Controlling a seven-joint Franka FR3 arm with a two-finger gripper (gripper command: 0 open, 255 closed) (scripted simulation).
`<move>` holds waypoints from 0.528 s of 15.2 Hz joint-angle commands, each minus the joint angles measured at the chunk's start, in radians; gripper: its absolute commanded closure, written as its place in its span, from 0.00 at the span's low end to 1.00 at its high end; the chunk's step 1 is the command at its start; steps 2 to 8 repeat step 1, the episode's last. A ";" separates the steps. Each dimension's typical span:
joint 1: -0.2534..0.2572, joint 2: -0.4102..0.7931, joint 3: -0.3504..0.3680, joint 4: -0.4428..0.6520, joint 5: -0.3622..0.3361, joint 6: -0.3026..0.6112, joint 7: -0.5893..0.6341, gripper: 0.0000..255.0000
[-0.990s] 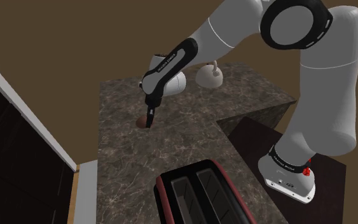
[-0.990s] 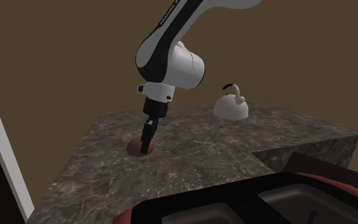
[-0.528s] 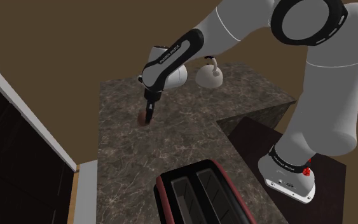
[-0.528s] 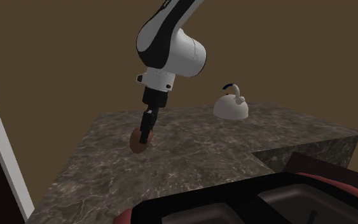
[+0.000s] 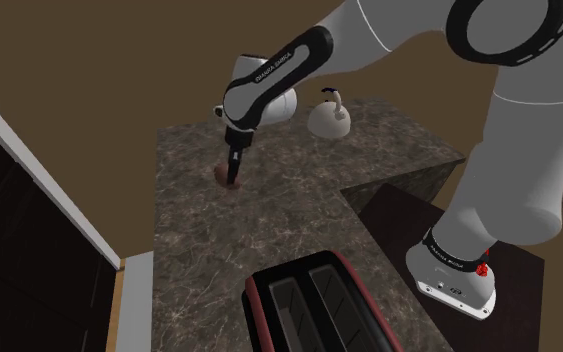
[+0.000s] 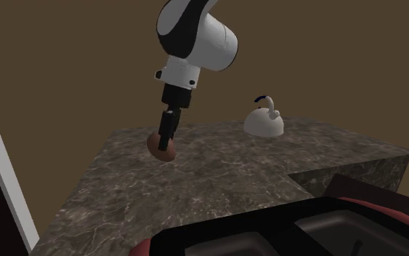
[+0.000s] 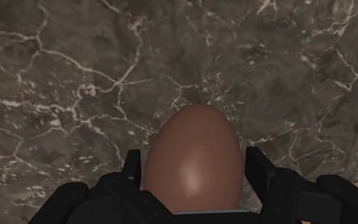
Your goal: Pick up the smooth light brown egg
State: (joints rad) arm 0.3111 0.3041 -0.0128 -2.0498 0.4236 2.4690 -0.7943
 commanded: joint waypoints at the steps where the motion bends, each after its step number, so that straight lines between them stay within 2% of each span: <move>1: 0.000 -0.003 -0.001 0.004 -0.003 -0.007 0.003 1.00; 8: 0.000 -0.003 -0.001 0.004 -0.003 -0.007 0.003 1.00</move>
